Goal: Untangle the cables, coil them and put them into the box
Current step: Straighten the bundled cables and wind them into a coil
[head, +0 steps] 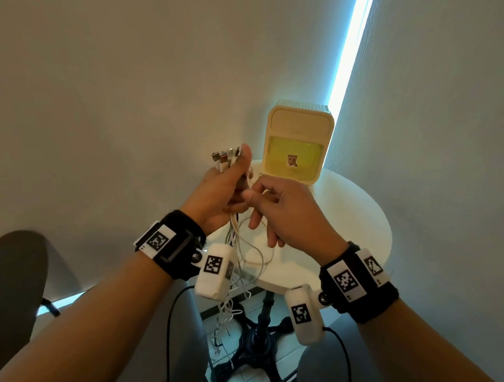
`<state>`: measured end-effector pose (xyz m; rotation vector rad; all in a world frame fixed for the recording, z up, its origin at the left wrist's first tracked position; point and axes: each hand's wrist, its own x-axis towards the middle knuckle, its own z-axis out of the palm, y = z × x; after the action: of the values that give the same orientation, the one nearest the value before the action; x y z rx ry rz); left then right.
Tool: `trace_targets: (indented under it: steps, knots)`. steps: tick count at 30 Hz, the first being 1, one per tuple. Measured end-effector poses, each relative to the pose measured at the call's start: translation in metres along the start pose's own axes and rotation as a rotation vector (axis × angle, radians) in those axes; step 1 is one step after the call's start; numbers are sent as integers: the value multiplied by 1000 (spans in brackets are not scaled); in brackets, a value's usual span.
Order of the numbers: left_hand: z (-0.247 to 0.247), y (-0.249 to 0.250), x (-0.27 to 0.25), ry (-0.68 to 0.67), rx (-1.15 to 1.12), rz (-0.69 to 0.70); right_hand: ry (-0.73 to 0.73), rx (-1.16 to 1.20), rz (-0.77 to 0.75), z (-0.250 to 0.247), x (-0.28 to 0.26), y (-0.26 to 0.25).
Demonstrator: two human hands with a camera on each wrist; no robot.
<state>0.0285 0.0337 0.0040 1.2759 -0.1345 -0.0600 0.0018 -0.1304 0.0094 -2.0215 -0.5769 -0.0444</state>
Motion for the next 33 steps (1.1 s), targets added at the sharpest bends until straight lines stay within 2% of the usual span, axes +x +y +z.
trace_targets:
  steps: [4, 8, 12, 16, 18, 20, 22, 25, 29, 33]
  knots:
    - [2, 7, -7, -71, 131, 105, 44, -38, -79, 8, 3, 3]
    - [7, 8, -14, 8, 198, 164, 41, -63, -84, 8, 5, 8]
    - [6, 5, -15, 74, 251, 203, -63, -259, -54, -6, 11, 1]
    - [1, 6, -15, 88, 263, 208, 161, -148, -112, -24, 17, -18]
    - [1, 5, -16, 55, 287, 221, 49, -152, -171, -19, 17, -32]
    - [5, 4, -18, 25, 291, 241, -96, -263, -240, -5, 18, -40]
    - [9, 3, -19, 36, 296, 240, -103, -313, -289, 5, 24, -41]
    - [15, 4, -22, 100, 322, 220, -72, -332, -248, 4, 36, -47]
    - [19, 5, -28, 165, 302, 182, -205, -364, -240, 4, 37, -51]
    - [9, 4, -23, 142, 339, 185, -274, -385, -180, -13, 48, -68]
